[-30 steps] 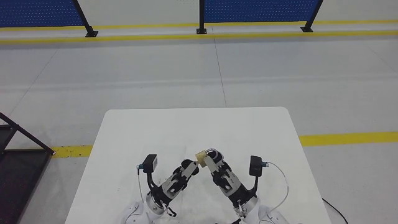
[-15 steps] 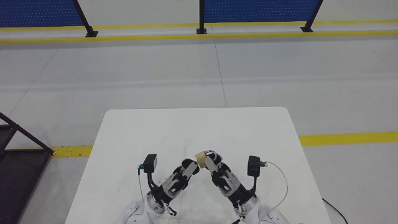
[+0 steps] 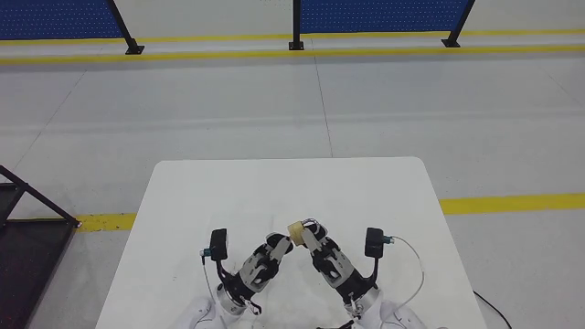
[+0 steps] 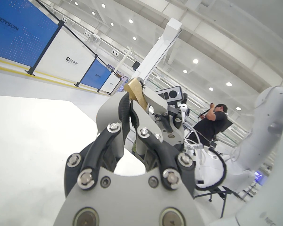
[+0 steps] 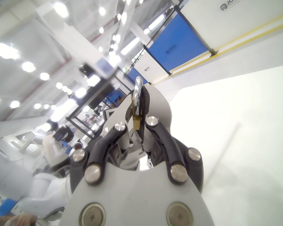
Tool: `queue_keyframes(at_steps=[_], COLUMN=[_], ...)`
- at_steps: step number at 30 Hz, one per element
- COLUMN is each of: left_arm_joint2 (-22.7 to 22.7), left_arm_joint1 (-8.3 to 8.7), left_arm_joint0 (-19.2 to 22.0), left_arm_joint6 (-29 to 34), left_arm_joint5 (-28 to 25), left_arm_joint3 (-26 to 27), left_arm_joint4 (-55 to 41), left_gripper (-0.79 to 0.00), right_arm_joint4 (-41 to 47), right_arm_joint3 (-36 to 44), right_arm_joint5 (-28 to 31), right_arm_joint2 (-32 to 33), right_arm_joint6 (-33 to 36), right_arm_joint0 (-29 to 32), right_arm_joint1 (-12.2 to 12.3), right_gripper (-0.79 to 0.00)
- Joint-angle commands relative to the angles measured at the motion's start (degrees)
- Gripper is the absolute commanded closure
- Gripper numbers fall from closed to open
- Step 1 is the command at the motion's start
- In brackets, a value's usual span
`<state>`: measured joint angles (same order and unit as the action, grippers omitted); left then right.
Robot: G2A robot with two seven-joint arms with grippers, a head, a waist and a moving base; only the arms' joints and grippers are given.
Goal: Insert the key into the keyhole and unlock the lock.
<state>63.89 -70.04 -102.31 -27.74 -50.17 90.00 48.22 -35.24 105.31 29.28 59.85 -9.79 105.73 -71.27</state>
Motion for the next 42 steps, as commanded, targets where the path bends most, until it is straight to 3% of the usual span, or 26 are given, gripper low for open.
queue_keyframes(at_steps=[1,10,16,27,35,36,37,39,41,42], left_arm_joint2=[-0.25,-2.3,-4.07,-6.0,-7.21,-7.28,-7.41,-7.52,-7.63,-7.52], left_arm_joint1=[-0.23,-1.09,-1.49,-2.03,-2.15,-2.14,-2.13,-2.06,-1.94,-1.83], left_arm_joint0=[-0.16,0.69,2.03,4.42,4.83,4.79,4.69,4.48,4.08,3.83], left_arm_joint6=[-4.13,-21.03,-28.41,-35.83,-36.69,-36.56,-36.42,-36.1,-35.48,-35.1], left_arm_joint5=[1.77,12.92,20.31,31.79,31.27,30.8,30.07,28.45,25.36,23.68], left_arm_joint3=[-0.13,-2.86,-5.38,-8.75,-9.4,-9.4,-9.35,-9.15,-8.65,-8.22], left_arm_joint4=[4.92,22.54,29.91,36.54,35.46,34.93,34.37,33.28,31.16,30.03], left_gripper=[0.0,0.0,0.0,0.0,0.0,-0.055,-0.369,-0.64,-0.785,-0.785], right_arm_joint4=[0.07,0.47,0.59,0.8,1.12,1.2,1.23,1.36,1.45,1.49], right_arm_joint3=[0.04,0.27,0.35,0.37,0.42,0.45,0.47,0.49,0.48,0.49], right_arm_joint5=[-0.1,-0.11,-0.23,-0.23,-0.22,-0.15,-0.15,-0.02,-0.03,-0.01], right_arm_joint2=[0.02,0.12,0.16,0.14,0.22,0.25,0.33,0.4,0.5,0.58], right_arm_joint6=[0.08,0.08,0.33,0.86,0.72,0.49,0.23,-0.21,-0.58,-0.85], right_arm_joint0=[0.03,0.19,0.18,0.05,-0.08,-0.03,0.0,0.07,0.13,0.14], right_arm_joint1=[0.03,0.16,0.25,0.4,0.48,0.49,0.49,0.5,0.51,0.51], right_gripper=[0.0,0.0,0.0,0.0,0.0,0.0,0.0,0.0,0.0,0.0])
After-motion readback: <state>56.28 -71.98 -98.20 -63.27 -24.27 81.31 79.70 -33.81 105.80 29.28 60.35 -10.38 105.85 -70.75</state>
